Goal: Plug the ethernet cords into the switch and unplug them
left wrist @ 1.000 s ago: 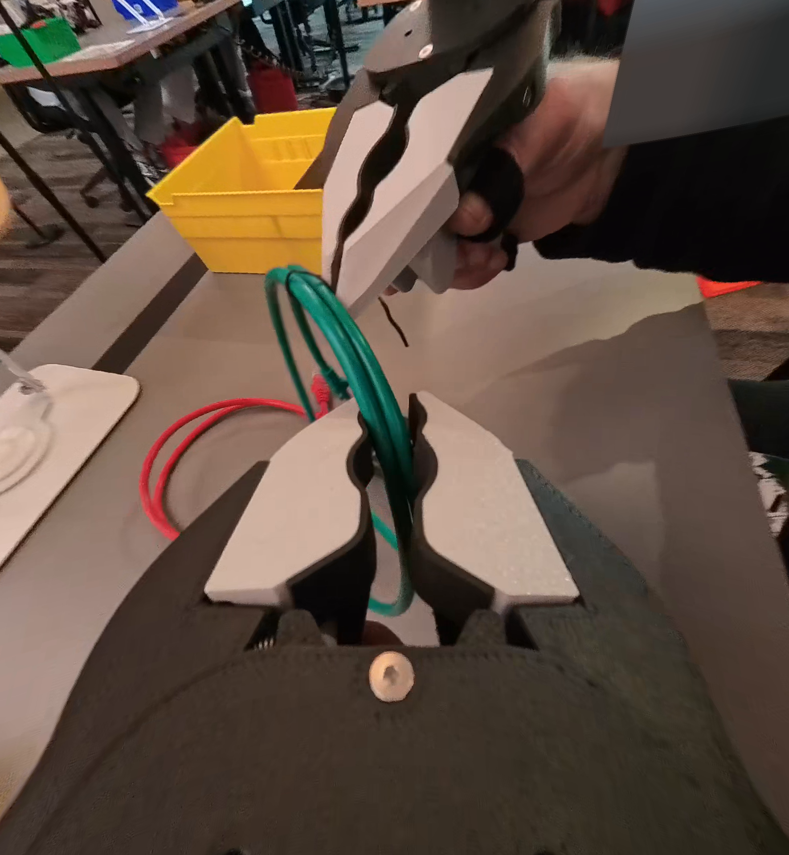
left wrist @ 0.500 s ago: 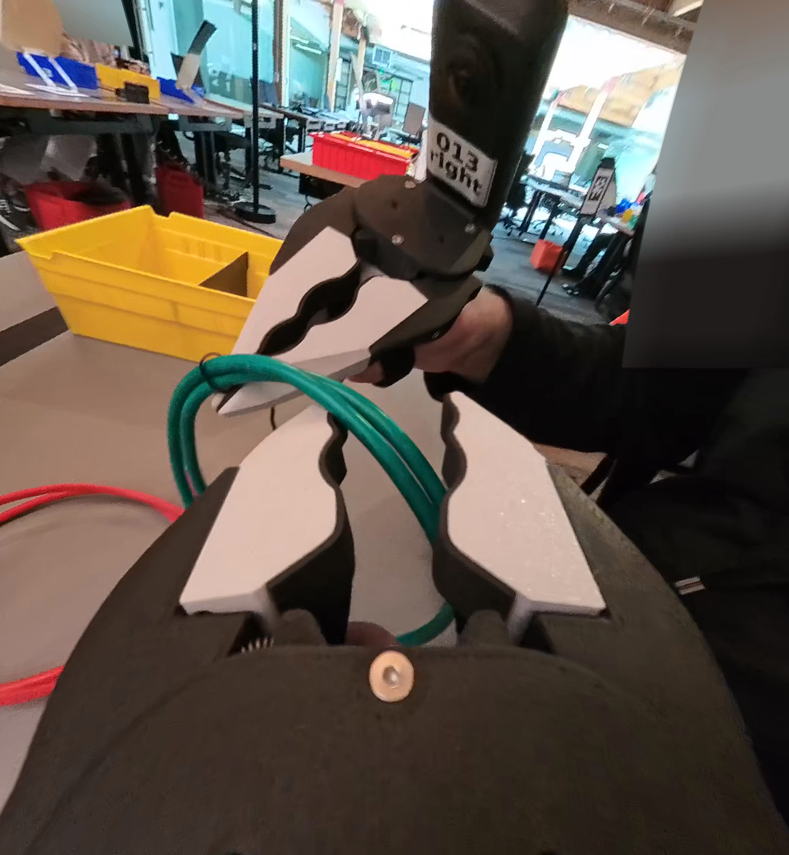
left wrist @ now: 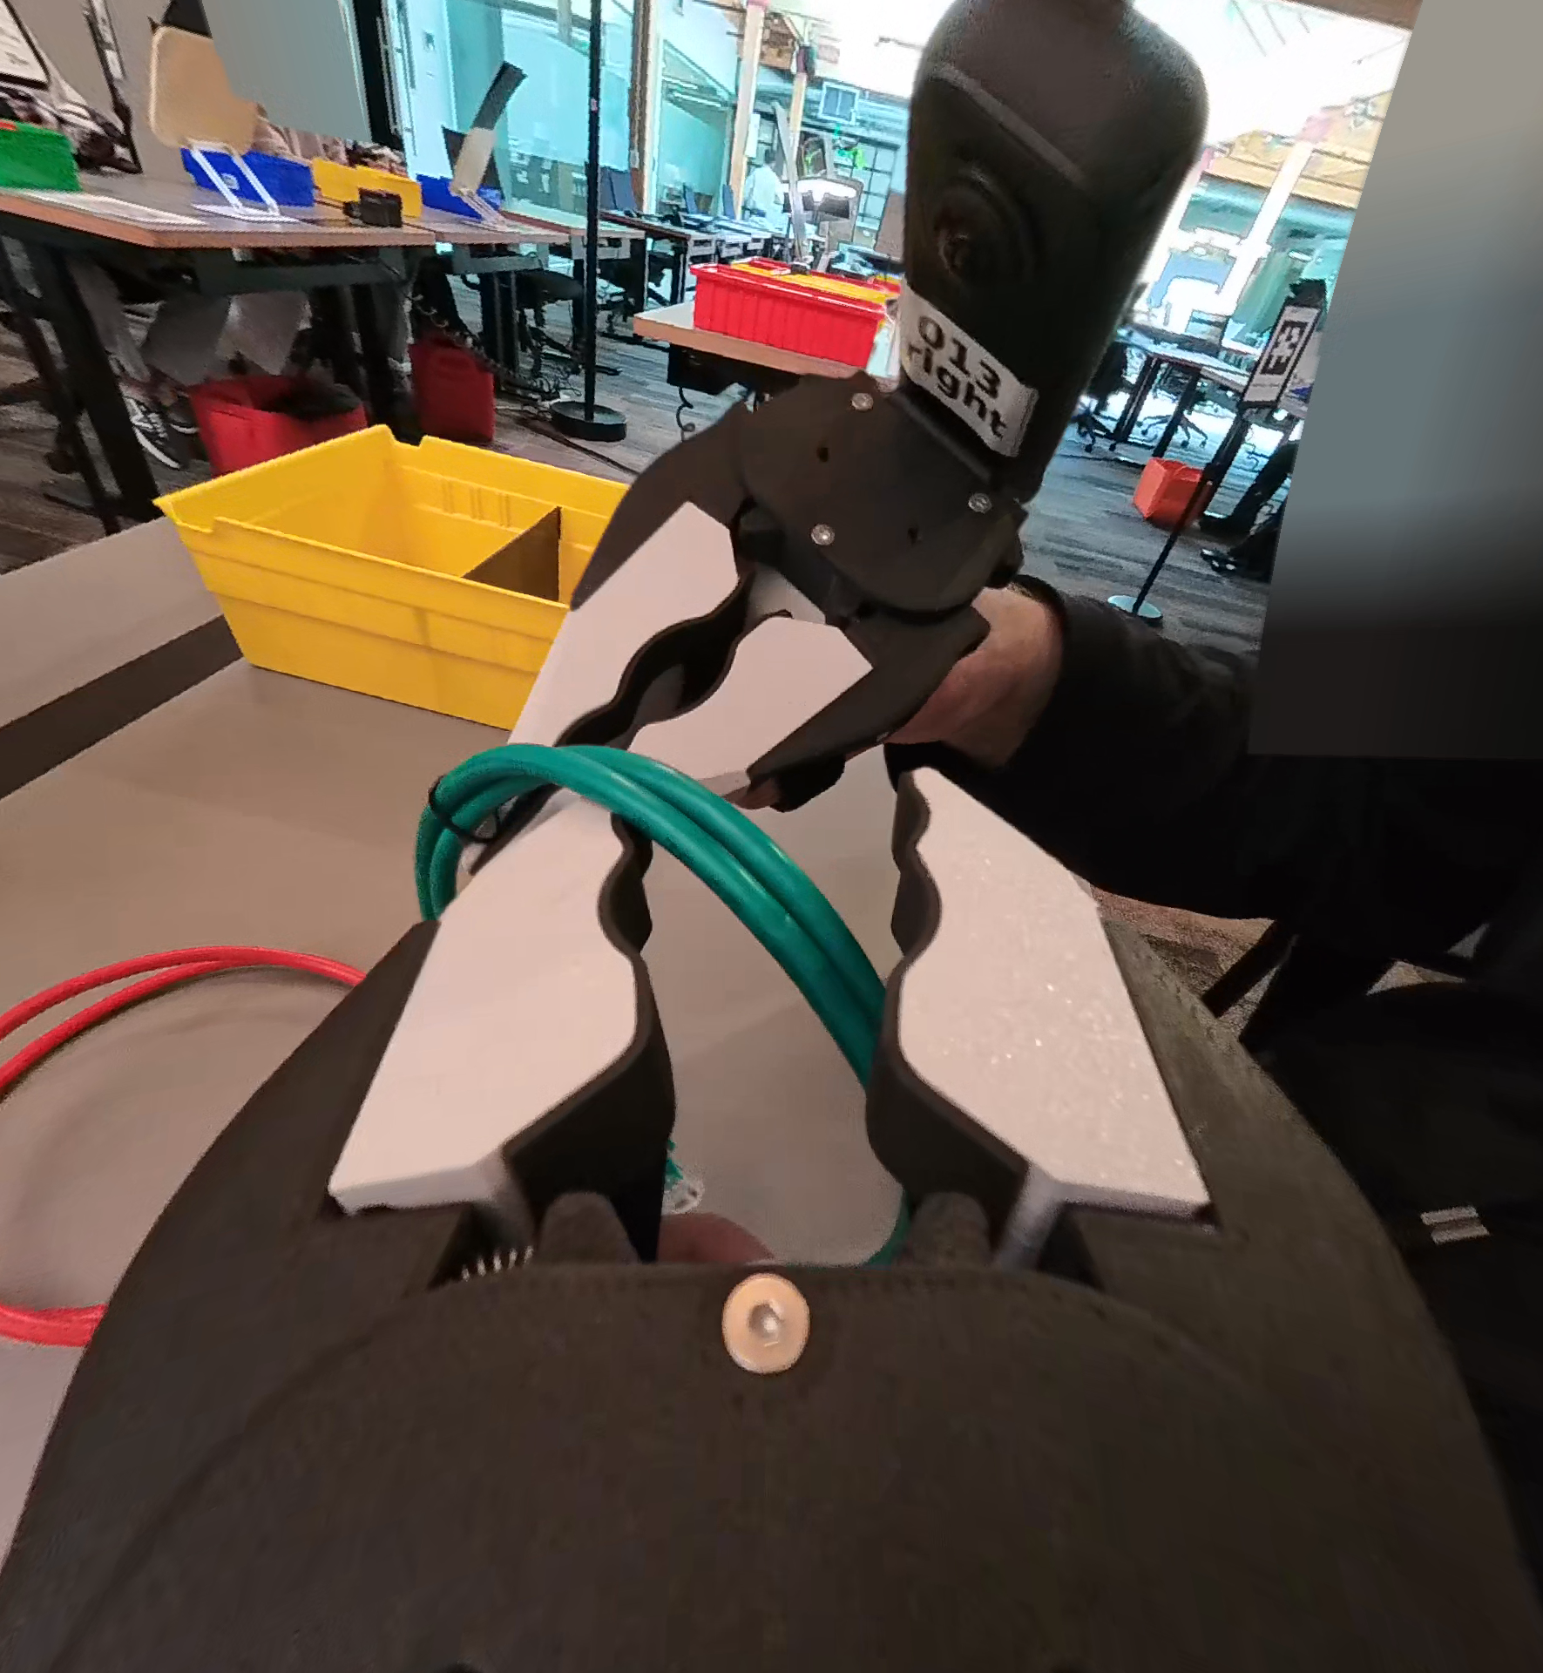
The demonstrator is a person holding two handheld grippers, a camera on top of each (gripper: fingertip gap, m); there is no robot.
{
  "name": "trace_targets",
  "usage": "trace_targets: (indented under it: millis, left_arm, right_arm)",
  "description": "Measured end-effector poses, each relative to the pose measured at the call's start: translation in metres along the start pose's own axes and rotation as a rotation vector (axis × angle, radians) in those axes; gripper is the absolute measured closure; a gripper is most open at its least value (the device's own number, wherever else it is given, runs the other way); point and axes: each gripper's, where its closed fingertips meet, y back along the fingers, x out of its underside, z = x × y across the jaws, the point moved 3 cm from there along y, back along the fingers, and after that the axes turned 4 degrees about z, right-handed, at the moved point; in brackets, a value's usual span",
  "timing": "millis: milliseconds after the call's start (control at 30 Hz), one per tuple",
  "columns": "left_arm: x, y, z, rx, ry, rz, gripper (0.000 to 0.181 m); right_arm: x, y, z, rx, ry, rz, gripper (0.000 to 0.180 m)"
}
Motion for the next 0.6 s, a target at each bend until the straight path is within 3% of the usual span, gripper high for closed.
trace_targets:
  millis: [600]
  left_arm:
    - [-0.004,-0.004,0.011,-0.175,-0.048,0.002,0.111]
  right_arm:
    - [0.007,-0.002,-0.006,-0.01,-0.062,0.011,0.18]
